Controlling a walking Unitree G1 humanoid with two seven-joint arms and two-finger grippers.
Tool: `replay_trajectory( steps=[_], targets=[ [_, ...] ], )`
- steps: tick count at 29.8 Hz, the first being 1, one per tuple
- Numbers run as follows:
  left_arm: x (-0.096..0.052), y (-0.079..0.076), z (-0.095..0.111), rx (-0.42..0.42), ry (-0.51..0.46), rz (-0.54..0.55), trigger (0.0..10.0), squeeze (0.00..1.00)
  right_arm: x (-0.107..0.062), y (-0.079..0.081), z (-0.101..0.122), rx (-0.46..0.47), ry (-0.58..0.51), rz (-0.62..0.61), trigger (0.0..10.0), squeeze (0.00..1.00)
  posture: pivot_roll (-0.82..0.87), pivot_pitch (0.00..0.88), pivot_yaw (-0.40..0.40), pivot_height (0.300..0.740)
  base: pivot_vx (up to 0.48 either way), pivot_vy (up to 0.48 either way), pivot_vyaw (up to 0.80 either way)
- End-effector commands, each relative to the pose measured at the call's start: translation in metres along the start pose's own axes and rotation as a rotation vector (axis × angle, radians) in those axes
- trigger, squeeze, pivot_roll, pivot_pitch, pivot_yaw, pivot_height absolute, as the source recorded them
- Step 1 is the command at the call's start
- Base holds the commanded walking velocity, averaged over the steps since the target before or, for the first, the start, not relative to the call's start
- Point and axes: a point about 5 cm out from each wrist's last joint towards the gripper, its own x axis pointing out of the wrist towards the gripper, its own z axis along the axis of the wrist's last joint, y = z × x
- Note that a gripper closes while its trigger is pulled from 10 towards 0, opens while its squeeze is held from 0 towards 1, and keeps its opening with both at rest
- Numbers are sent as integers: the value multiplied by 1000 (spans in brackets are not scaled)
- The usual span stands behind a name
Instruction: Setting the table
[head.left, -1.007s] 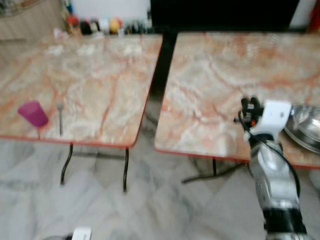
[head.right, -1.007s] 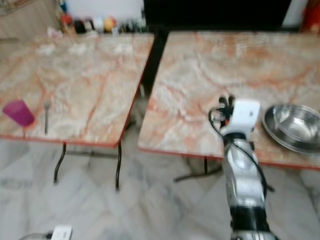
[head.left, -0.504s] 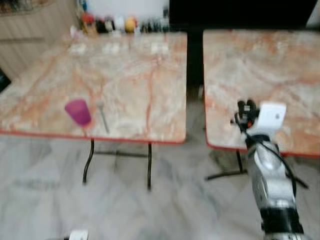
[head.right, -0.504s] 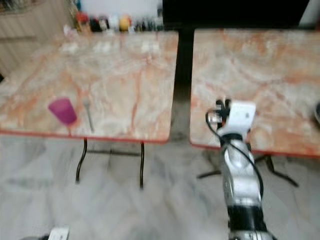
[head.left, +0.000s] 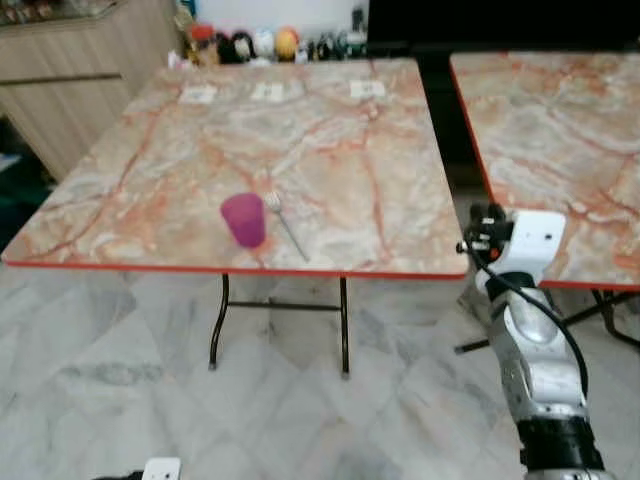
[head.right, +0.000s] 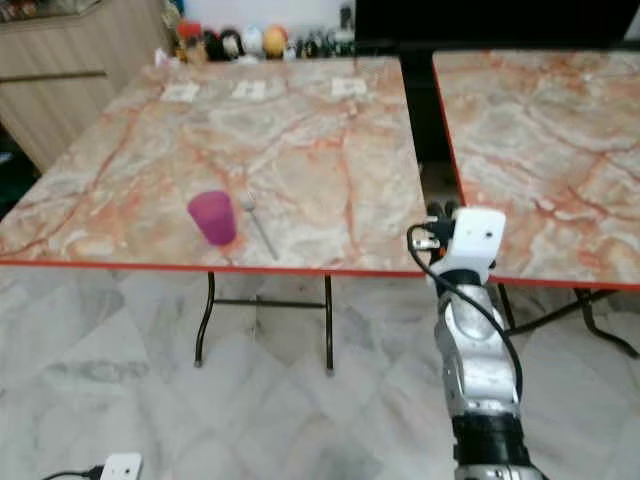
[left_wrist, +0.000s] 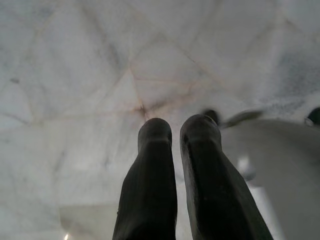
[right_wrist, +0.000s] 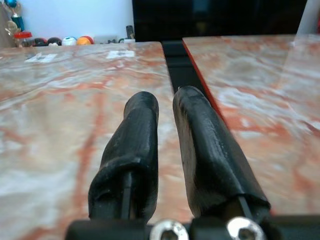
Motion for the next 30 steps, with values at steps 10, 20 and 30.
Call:
replay_trajectory(
  steps=[10, 20, 30],
  targets=[
    [-2, 0, -10, 10, 29, 17, 10000, 0, 0, 11, 1, 16, -1, 35, 10000, 0, -76, 104, 31, 740, 0, 209, 0],
    [-3, 16, -2, 1, -1, 21, 10000, 0, 0, 10, -1, 15, 7, 33, 10000, 0, -76, 103, 32, 740, 0, 0, 0],
    [2, -1, 8, 12, -25, -4, 10000, 0, 0, 10, 0, 2, -4, 42, 10000, 0, -72, 103, 32, 740, 172, 0, 301]
  ],
)
